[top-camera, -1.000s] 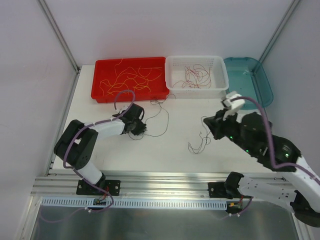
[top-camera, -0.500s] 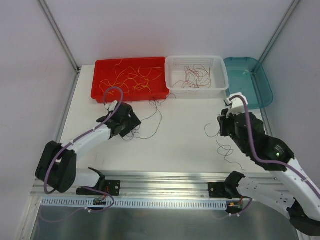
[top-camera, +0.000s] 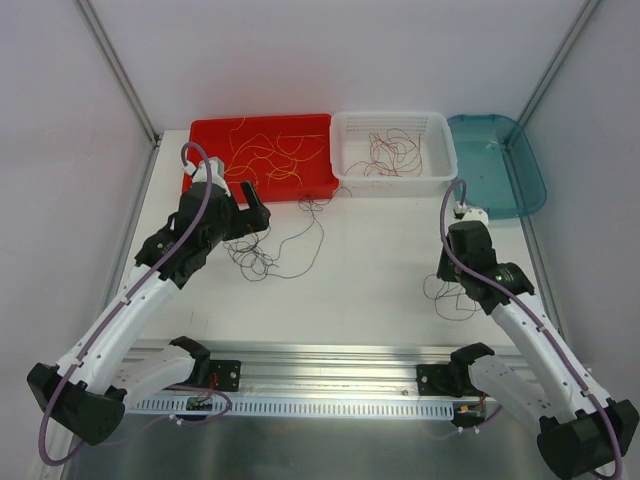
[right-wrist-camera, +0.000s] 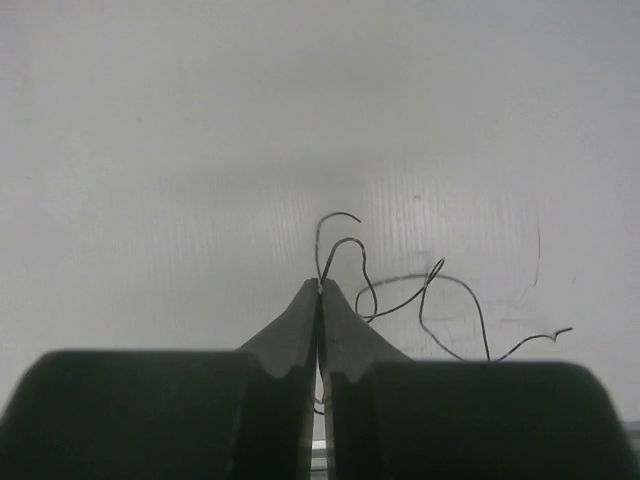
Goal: Untangle the cables
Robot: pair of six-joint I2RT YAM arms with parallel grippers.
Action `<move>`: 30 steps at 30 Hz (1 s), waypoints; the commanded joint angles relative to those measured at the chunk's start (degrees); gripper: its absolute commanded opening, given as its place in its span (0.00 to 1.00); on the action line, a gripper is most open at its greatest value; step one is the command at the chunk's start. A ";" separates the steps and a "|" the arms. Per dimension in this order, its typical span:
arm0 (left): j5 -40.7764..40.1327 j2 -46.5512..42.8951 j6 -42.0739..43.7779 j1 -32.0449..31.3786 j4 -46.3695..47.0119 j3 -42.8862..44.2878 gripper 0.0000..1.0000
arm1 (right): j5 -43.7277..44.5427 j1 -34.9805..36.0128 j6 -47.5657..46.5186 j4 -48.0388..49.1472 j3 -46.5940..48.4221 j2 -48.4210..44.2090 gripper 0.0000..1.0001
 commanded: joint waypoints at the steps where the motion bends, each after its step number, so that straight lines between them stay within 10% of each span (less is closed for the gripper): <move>1: -2.39 -1.97 10.76 0.75 -3.62 2.43 0.99 | -3.01 -2.17 7.69 -0.32 -4.98 1.55 0.06; 6: -5.56 -2.41 16.92 0.75 -3.62 0.85 0.99 | -0.47 -3.32 13.48 -1.46 -11.48 3.49 0.20; 14: -8.29 -0.66 18.86 0.75 -1.60 -4.86 0.99 | 7.18 -3.67 18.06 -4.71 -11.50 5.60 0.79; 30: -8.46 -1.71 19.92 1.10 -1.25 -7.06 0.99 | 8.24 -7.97 27.99 1.87 -14.30 10.70 0.85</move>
